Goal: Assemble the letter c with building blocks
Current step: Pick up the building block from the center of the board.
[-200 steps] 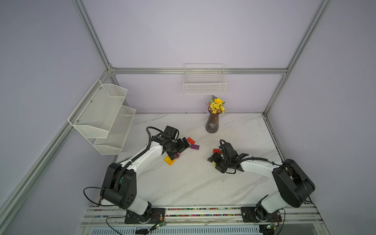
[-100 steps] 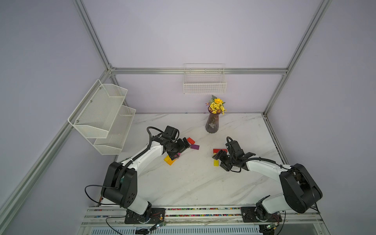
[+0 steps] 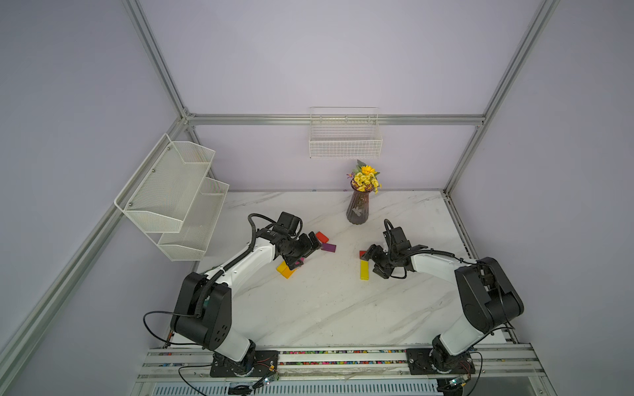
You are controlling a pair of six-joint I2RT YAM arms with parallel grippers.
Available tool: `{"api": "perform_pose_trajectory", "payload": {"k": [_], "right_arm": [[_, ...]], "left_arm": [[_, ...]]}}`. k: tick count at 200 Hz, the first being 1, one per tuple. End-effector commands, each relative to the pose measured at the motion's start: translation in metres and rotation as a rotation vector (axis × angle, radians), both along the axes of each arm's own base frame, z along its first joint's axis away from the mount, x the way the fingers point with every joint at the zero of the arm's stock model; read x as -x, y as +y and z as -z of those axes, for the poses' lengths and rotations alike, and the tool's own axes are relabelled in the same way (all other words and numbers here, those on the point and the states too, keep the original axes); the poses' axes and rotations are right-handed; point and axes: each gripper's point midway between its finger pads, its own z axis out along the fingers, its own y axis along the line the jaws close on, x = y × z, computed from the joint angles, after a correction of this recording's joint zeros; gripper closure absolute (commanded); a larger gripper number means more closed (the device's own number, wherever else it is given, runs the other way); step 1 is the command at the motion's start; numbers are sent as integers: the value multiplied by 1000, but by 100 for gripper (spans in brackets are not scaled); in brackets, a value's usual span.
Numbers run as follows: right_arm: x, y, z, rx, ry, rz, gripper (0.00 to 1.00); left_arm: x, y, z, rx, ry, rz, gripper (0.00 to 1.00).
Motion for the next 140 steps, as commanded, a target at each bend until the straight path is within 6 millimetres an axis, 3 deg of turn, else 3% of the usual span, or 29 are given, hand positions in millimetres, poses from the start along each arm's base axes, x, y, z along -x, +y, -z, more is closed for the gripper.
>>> {"api": "perform_pose_trajectory", "payload": {"k": [1,140], "right_arm": [[-9,4,0,-15,-17,-20,22],[-21,6,7,-37,-5,-7,22]], "left_arm": [[-9,-7,-12,20,-41,26,0],[-11,-8,-7,17,-30,28,0]]}}
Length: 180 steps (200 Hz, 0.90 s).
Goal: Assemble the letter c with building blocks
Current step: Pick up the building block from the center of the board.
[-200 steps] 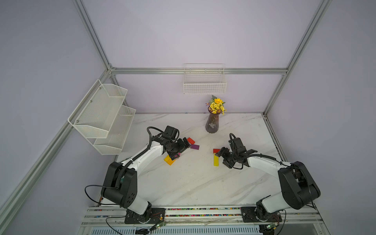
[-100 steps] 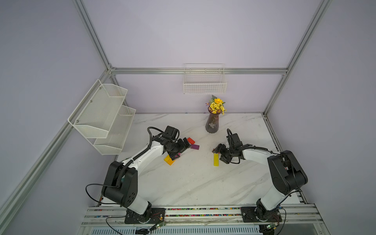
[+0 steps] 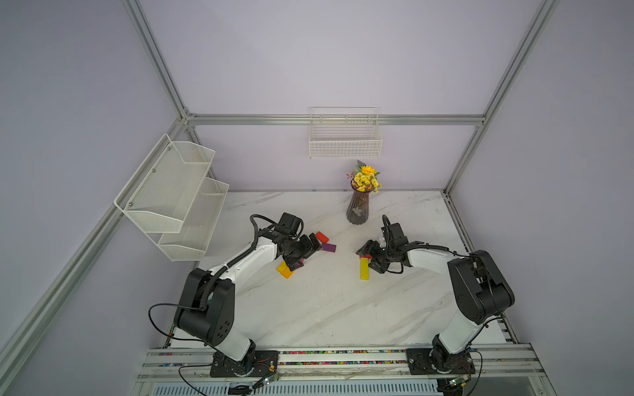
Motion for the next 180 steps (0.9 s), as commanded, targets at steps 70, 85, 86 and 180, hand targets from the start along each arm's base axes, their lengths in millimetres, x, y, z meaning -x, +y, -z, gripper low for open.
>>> {"api": "perform_pose_trajectory", "payload": {"k": [70,85,86,180], "right_arm": [[1,-7,4,8,18,27,23],[4,-8,-1,0,10,31,23],[4,-9,-1,0,9,31,23],[61,-16,-28,-77,13,45,23]], "left_arm": [[-11,-9,-19,29,-60,30,0],[-12,-9,-19,30,-60,31,0],[-12,-9,-19,31,-61,31,0],[-13,-7,-23,22,-68,23,0]]}}
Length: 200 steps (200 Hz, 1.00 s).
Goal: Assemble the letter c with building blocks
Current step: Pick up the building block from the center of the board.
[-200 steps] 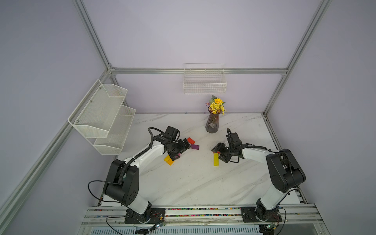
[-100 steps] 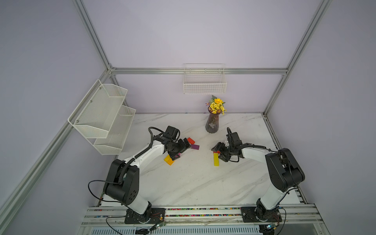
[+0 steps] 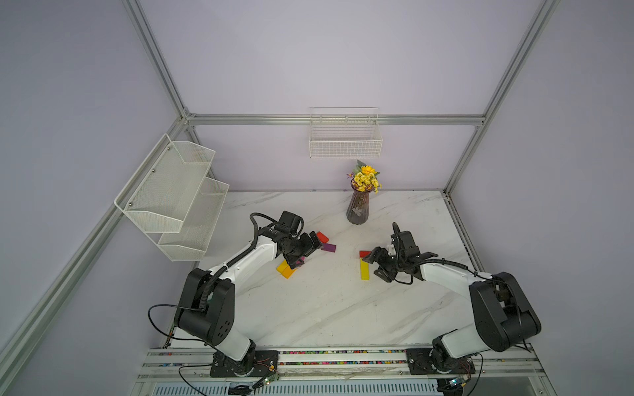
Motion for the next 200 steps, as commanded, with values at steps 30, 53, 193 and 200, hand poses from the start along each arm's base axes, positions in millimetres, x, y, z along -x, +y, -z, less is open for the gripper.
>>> {"api": "perform_pose_trajectory", "payload": {"k": [30,53,193,200], "right_arm": [[8,15,-19,-19,-20,-53,24],[-6,35,-30,36,-59,-132,24],[-107,139,19,668,-55,-252,20],[-108,141,20,685,-56,-252,19]], "left_arm": [[-10,3,-18,-12,-55,17,0],[-10,18,-19,-31,-55,-7,0],[15,110,0,-33,-13,-179,0],[15,110,2,-28,-10,-177,0]]}}
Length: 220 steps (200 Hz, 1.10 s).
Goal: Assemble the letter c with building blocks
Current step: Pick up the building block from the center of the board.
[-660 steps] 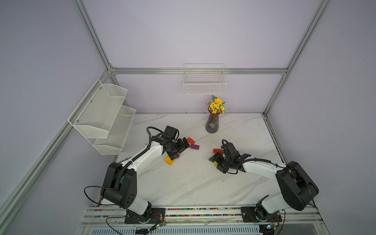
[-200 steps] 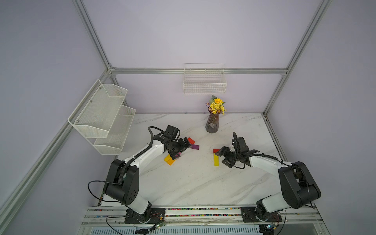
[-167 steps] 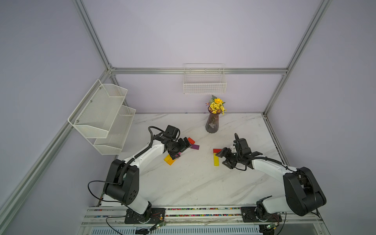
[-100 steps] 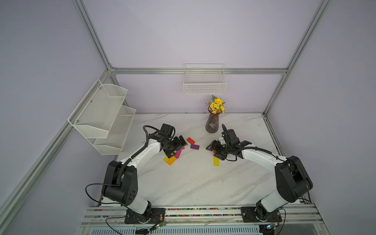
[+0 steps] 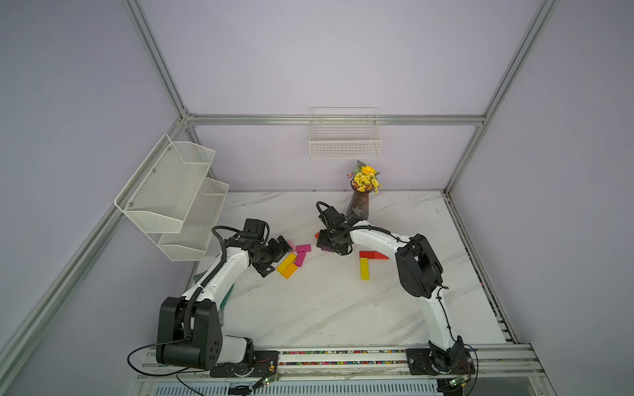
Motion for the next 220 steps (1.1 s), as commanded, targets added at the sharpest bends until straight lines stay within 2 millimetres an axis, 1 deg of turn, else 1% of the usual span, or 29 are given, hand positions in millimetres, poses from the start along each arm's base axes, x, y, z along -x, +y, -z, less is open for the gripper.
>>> {"api": "perform_pose_trajectory", "payload": {"k": [1,28,54,56,59,99,128,152,164,185,195,207,220], "right_arm": [[-1,-16,1,156,-1,26,19],[-4,-11,9,201,4,23,19],[-5,-11,18,232,16,16,19],[-4,-11,19,234,19,15,19],[-4,-11,20,234,20,15,20],[-4,-2,25,246,20,-9,24],[0,4,30,259,28,-23,29],[4,7,32,267,27,-28,37],[5,7,30,266,24,-27,42],[6,8,22,257,8,-21,54],[6,8,14,242,-3,-17,58],[6,8,2,223,-21,-12,60],[9,6,-17,195,-49,-9,60]], "left_arm": [[-4,-1,-6,25,-32,31,0],[-7,-2,-2,46,-30,37,0],[-10,-2,-3,65,-44,40,0],[-10,-2,5,66,-20,40,0],[-10,-2,7,67,-13,40,0],[-14,0,9,86,-14,45,0],[-13,2,10,95,-11,50,0],[-13,3,9,100,-16,52,0],[-12,3,8,102,-19,56,0],[-11,3,4,104,-26,64,0],[-11,3,2,104,-28,69,0],[-10,2,-1,109,-32,73,0],[-9,0,-5,123,-42,80,0]]}}
